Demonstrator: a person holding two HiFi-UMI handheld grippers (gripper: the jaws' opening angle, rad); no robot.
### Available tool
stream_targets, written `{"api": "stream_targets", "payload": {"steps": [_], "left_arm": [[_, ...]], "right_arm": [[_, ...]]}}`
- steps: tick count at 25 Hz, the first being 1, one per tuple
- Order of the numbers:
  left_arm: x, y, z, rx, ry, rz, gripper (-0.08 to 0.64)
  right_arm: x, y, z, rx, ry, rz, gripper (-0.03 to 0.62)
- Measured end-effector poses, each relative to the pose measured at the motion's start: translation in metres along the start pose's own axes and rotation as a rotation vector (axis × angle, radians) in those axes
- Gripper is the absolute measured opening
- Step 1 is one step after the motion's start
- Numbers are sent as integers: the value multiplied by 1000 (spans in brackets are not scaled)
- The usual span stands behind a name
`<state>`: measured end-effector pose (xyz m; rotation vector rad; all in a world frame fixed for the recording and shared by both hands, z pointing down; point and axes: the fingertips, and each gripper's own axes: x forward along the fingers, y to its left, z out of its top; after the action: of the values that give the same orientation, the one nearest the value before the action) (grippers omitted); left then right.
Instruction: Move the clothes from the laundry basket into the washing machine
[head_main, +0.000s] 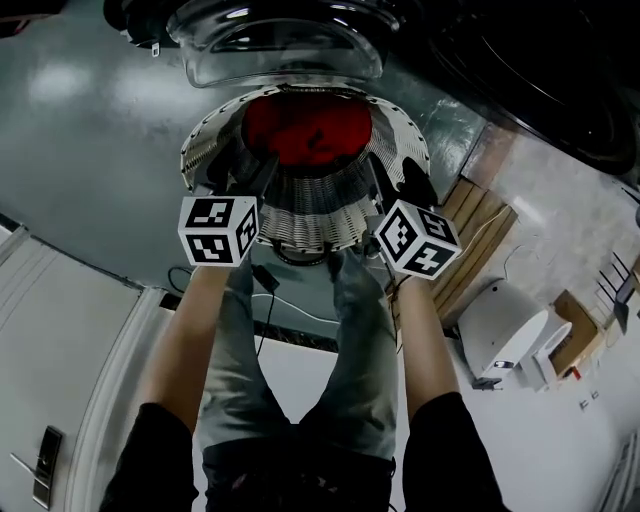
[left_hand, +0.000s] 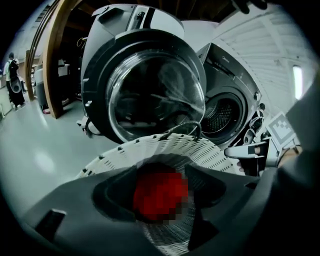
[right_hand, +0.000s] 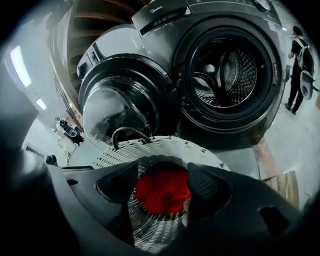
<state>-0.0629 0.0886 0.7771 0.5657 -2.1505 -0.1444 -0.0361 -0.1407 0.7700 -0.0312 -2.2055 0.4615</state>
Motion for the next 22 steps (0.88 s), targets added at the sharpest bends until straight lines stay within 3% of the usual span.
{"api": "stream_targets", "payload": {"steps": [5, 14, 22], "left_arm": [[44, 19, -29, -71, 40, 36, 305], [101, 63, -77, -153, 76, 119, 305], [156, 74, -105, -151, 111, 128, 305]], "right_arm": [[45, -13, -20, 62, 36, -25, 321], [118, -29, -76, 93, 126, -34, 330], [173, -46, -97, 47, 150, -52, 334]]}}
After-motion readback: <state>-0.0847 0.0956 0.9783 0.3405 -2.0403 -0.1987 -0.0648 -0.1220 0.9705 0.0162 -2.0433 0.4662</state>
